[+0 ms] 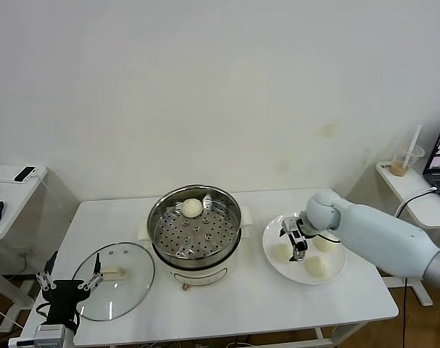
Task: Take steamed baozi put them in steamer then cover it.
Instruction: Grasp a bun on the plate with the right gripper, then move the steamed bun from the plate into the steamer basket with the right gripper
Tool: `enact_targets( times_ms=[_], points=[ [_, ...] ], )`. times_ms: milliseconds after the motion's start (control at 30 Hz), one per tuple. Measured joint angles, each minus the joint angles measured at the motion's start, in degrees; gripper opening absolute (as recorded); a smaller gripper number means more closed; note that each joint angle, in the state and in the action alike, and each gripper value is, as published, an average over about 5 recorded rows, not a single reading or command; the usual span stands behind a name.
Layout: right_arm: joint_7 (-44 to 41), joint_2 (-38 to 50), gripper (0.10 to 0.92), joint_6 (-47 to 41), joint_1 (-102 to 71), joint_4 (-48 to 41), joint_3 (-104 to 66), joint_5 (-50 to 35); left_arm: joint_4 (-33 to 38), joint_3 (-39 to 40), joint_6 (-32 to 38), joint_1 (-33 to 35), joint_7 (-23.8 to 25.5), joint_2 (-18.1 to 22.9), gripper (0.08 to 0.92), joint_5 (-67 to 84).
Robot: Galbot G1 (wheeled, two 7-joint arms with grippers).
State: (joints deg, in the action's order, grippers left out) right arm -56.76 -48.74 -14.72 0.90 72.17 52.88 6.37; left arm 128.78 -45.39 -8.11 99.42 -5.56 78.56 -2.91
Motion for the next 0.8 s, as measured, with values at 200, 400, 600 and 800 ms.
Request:
enact_targets(
  times_ms=[200,400,600,800],
  points=[
    [-0.4,-1.0,0.747,0.1,-0.8,-1.5,-0.2,1.1,0.0,-0.2,0.0,-0.1,-0.1,0.0,0.823,0.1],
    [-1.0,-1.3,0.632,0.3,-1.0,-2.1,-0.6,1.4,0.0,-0.2,0.0,-0.1,-0.1,-0.1,0.823,0.1],
    [-1.8,-1.1,0.574,0.4,-0.2,-2.1,-0.8,1.2,0.2,-0.1,0.0,-0.2,-0.1,-0.2,0.823,0.1],
    [-2.7,0.0,0.578,0.1,3.0,-0.8,0.1,-0.2,0.2,0.2,-0.1,-0.5,-0.1,-0.3,0.823,0.1]
  ],
)
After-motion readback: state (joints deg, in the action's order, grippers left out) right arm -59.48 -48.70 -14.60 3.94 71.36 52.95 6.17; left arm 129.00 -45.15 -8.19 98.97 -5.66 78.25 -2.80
